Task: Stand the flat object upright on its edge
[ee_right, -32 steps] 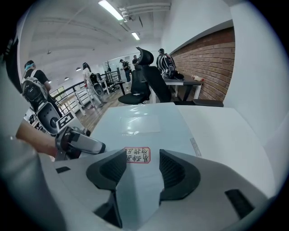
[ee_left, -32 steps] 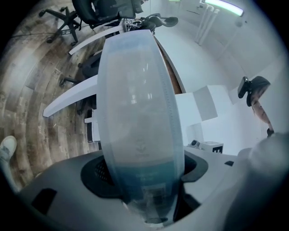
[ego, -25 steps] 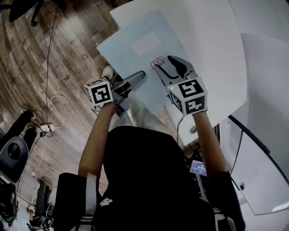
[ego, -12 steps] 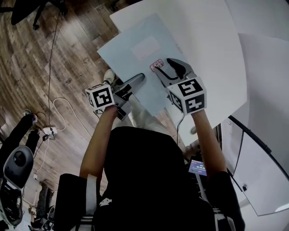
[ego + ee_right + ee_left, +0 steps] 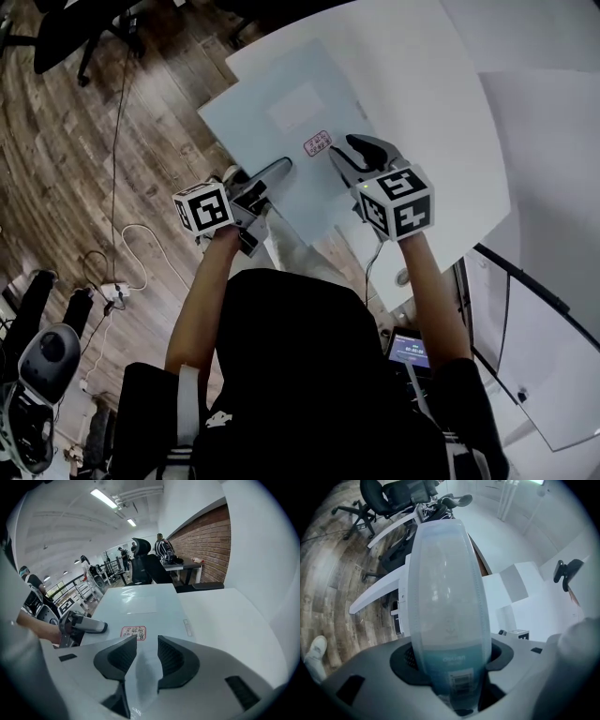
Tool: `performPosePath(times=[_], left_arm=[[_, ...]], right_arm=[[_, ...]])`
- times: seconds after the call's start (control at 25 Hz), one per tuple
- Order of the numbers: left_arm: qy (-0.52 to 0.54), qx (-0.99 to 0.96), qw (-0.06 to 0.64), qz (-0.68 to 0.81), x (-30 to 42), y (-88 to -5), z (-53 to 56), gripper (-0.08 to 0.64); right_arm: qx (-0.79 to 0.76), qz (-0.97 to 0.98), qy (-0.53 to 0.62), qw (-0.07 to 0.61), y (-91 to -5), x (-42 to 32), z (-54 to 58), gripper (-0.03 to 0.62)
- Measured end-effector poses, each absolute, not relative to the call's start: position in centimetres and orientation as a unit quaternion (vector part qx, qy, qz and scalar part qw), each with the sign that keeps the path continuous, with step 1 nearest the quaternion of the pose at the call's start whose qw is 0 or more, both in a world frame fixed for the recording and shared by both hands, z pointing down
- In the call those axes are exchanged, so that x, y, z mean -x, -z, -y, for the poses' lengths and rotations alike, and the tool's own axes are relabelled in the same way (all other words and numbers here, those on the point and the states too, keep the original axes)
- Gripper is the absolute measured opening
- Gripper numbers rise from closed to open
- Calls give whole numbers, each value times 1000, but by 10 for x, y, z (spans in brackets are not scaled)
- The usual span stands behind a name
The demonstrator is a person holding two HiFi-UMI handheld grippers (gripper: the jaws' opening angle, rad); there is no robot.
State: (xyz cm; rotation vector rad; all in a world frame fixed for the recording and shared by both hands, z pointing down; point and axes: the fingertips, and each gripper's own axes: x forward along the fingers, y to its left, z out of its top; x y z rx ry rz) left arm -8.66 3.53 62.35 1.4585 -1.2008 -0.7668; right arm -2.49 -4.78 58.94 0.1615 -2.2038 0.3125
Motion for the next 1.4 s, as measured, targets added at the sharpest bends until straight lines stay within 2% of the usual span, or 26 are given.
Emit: performPosePath(times=[0.56,1.4], left_arm=[[233,-660,456,549,88,-561,-25,287],[56,-749,335,568,95,-473,36,279]], right_arm=[[-96,904,-174,380,-546,6,58,123],[-191,913,-185,308,-481,-11,92,98]])
